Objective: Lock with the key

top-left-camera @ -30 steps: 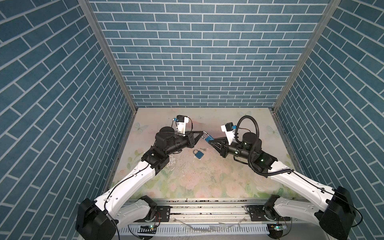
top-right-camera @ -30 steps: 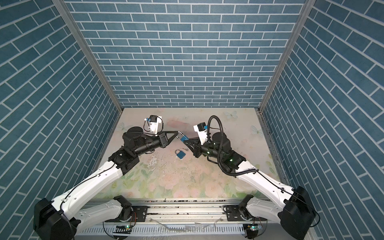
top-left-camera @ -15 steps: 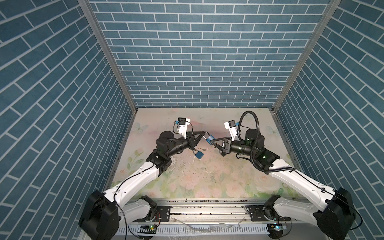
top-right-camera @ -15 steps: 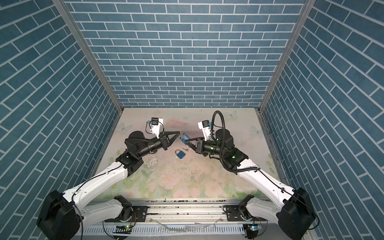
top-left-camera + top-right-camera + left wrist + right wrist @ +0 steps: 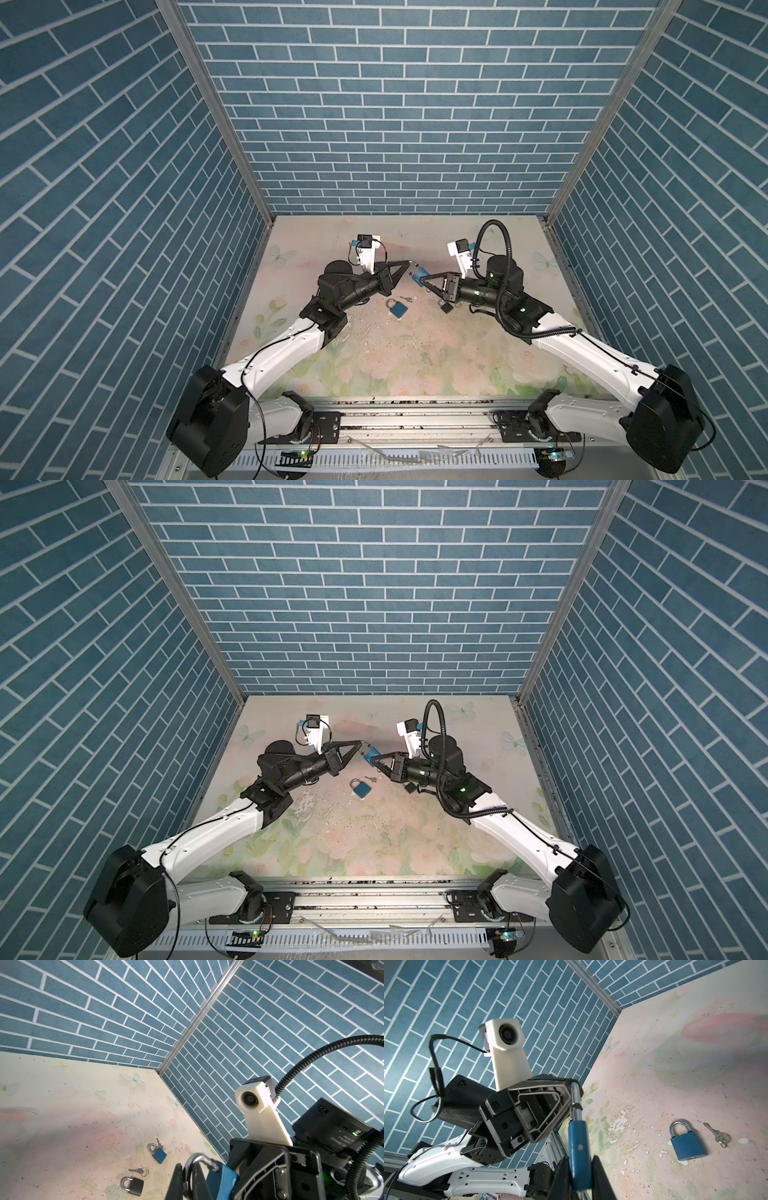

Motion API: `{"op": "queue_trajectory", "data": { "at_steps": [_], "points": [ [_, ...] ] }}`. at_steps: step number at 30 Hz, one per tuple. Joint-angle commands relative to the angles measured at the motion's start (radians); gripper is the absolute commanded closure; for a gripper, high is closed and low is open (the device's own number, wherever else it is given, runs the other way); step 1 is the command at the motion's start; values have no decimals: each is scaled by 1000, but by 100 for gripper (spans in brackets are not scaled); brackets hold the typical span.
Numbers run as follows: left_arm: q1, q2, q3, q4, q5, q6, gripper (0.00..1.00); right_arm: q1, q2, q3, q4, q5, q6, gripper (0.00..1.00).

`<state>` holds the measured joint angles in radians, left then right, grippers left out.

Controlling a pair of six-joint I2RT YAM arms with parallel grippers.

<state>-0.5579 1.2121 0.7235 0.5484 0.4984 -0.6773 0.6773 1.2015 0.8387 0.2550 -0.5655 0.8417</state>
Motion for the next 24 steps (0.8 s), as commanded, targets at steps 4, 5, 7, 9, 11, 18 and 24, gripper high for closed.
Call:
{"op": "queue_trajectory", "data": {
  "at_steps": [4,5,7,9,11,18,24],
  "points": [
    [-92,-12,3,-58,216,33,100,-7,48,71,191,105,26,100],
    [-94,-18,0,-67,214,35,100,-8,52,75,192,107,21,100],
    [-99,-27,-15,-62,209,35,100,-8,62,76,229,104,28,100],
    [-106,-28,-22,-46,214,21,100,-8,74,89,250,100,41,100],
    [-119,-25,-22,-32,213,10,100,-8,86,93,282,96,57,100],
    [-169,-7,-44,-4,213,9,100,-14,127,104,353,73,116,100],
    [-198,-6,-42,12,232,-11,100,-15,113,105,307,92,71,100]
  ]
}}
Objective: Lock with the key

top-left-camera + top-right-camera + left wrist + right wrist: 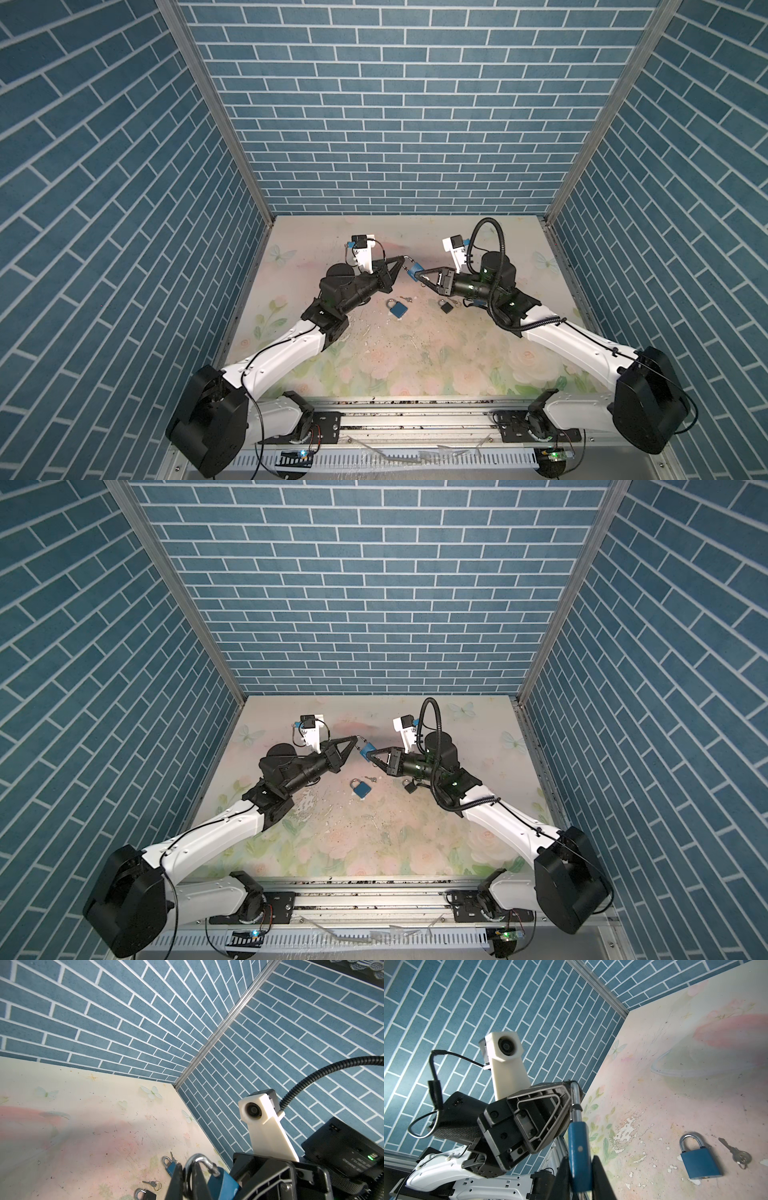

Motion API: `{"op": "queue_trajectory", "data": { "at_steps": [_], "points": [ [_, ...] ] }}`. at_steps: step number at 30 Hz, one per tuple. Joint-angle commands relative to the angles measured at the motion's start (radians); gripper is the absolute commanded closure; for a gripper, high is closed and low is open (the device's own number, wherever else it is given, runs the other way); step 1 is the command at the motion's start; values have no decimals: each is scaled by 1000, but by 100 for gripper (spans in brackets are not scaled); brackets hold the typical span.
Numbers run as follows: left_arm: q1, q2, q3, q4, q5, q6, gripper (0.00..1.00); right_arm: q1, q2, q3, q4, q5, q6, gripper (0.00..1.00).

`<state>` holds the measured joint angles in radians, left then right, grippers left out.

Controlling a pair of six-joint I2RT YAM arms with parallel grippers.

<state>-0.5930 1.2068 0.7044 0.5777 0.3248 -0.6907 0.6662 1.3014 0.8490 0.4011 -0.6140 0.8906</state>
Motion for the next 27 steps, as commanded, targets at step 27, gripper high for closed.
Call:
{"op": "queue_trajectory", "data": {
  "at_steps": [27],
  "points": [
    [-215,-102,-63,-27,430,-49,100,-1,126,188,206,118,43,100]
  ]
}}
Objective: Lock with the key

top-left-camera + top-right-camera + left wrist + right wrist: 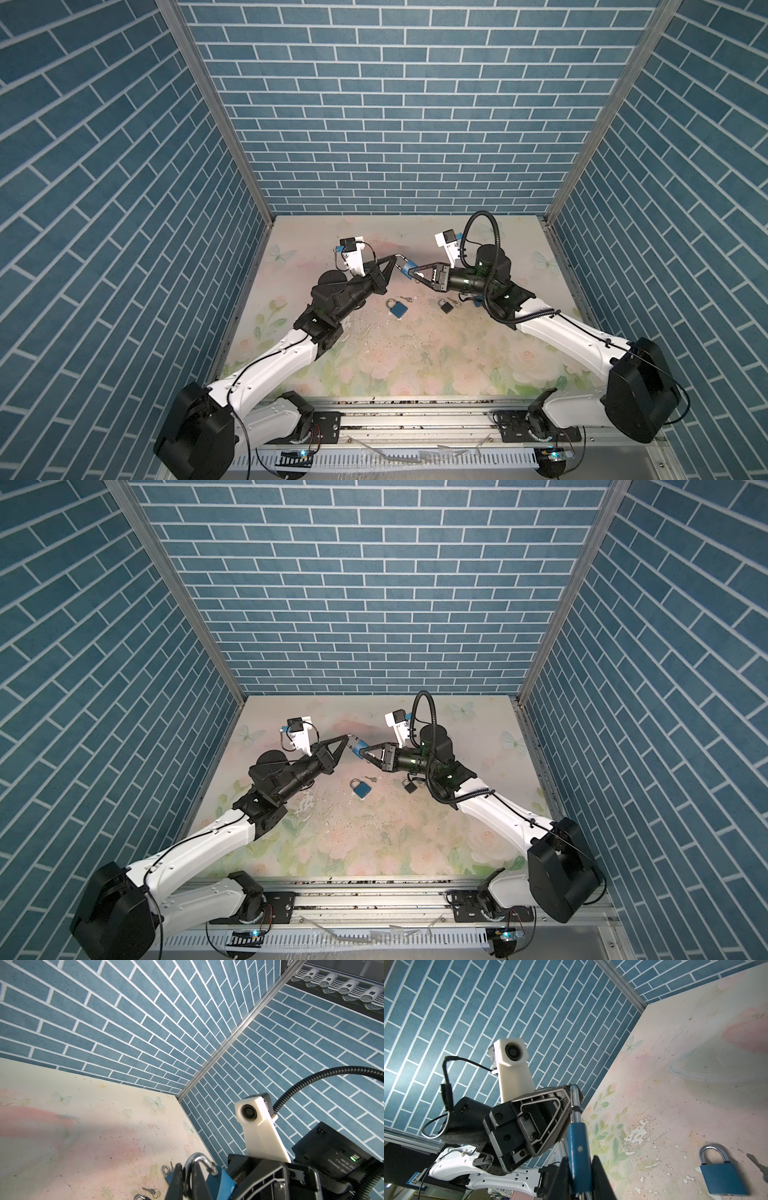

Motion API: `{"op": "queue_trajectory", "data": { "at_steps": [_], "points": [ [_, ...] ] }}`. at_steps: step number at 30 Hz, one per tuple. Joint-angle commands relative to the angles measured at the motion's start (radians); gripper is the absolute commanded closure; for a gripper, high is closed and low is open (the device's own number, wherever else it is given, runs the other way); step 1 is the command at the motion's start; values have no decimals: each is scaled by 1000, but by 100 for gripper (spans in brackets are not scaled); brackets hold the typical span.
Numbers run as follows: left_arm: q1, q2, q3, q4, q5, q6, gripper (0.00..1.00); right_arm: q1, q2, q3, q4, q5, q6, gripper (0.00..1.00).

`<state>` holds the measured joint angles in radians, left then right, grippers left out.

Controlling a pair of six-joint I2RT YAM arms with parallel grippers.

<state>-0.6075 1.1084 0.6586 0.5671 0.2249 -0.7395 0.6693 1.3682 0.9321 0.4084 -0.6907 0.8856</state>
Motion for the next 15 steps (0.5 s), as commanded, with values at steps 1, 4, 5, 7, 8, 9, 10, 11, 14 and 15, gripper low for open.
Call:
{"op": "queue_trajectory", "data": {
  "at_steps": [1,4,5,7,8,9,10,11,14,15],
  "points": [
    [-205,1,-15,-16,528,0,100,-4,66,109,208,192,60,100],
    [-218,11,1,-16,530,-1,100,-4,81,129,174,195,64,100],
    [-224,13,5,-16,528,0,100,-4,83,128,174,196,64,100],
    [-232,20,12,-18,528,2,100,-3,89,130,180,191,65,100],
    [-236,23,13,-16,528,1,100,-3,92,133,183,189,67,100],
    [-239,26,14,-16,530,1,100,-4,95,134,190,185,68,100],
    [-242,27,16,-16,532,0,100,-3,95,136,191,184,70,100],
    [-243,28,16,-17,534,-1,100,-4,94,139,186,181,70,100],
    [-248,18,16,-29,537,-1,100,-4,79,143,162,178,38,100],
    [-248,13,17,-35,540,0,100,-6,75,145,157,176,27,100]
  ]
}}
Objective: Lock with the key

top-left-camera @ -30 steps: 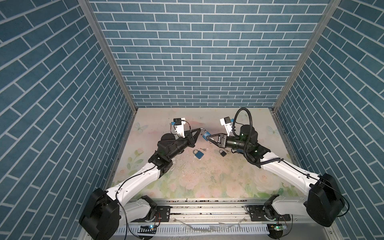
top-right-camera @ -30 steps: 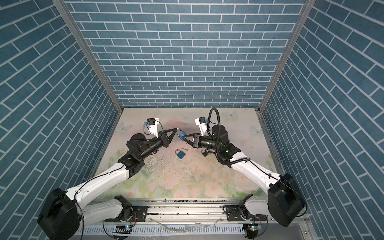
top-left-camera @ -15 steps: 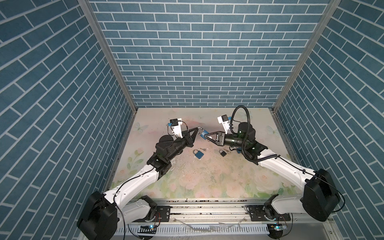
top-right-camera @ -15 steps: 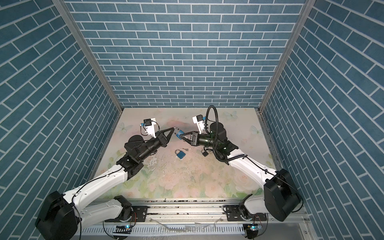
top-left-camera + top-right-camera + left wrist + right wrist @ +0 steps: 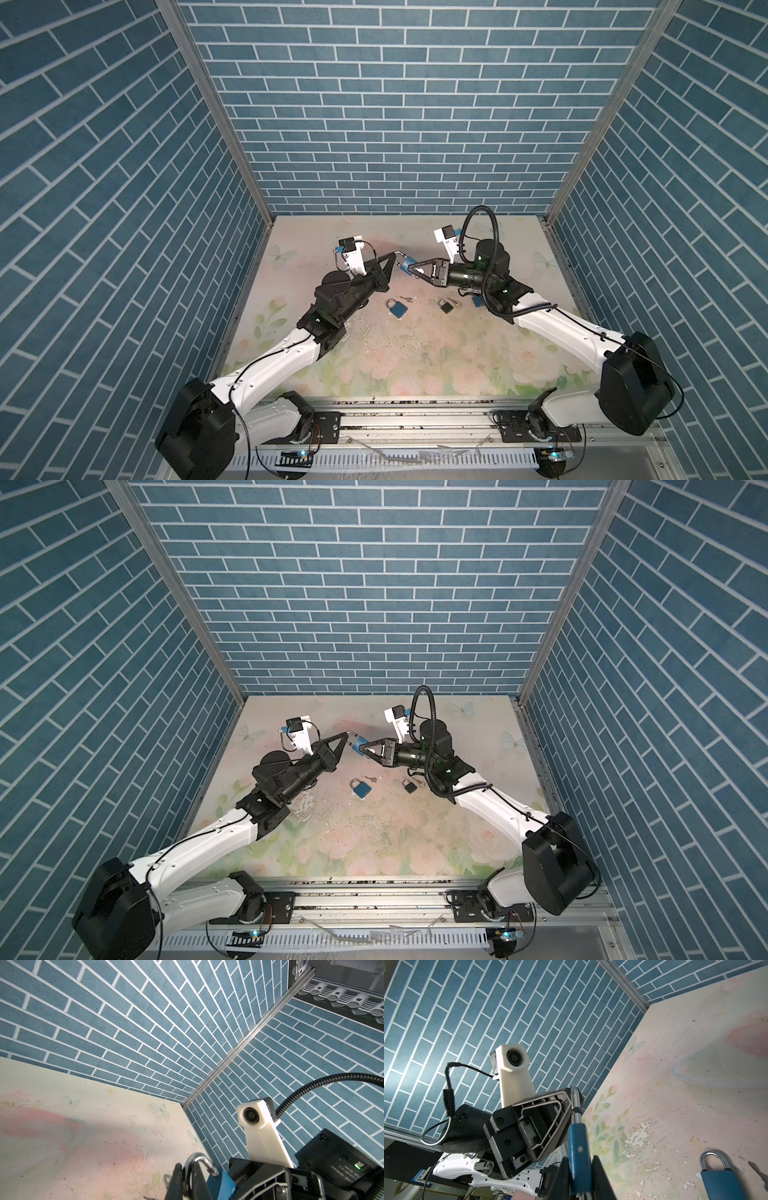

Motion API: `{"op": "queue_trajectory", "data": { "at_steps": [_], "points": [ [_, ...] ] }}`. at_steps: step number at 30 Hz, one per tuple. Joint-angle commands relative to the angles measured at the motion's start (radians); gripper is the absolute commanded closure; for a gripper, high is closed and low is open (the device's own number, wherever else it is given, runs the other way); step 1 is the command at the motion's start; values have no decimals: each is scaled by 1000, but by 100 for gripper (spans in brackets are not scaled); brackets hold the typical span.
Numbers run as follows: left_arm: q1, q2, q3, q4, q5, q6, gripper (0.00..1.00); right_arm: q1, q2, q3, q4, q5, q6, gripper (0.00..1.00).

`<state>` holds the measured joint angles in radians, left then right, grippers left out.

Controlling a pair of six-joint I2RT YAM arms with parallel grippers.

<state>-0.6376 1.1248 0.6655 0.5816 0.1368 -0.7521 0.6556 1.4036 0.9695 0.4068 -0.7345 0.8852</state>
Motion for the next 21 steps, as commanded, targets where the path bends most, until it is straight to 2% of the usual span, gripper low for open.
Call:
{"op": "queue_trajectory", "data": {
  "at_steps": [1,8,17,21],
  "points": [
    [-218,-7,10,-52,630,13,100,8,38,109,162,210,22,100],
    [-218,-35,21,-90,662,18,100,-4,56,157,124,114,-21,100],
    [-210,-50,68,-192,644,73,100,-7,54,134,120,104,-9,100],
    [-178,-44,99,-235,669,96,100,-7,58,112,133,92,-5,100]
  ]
}}
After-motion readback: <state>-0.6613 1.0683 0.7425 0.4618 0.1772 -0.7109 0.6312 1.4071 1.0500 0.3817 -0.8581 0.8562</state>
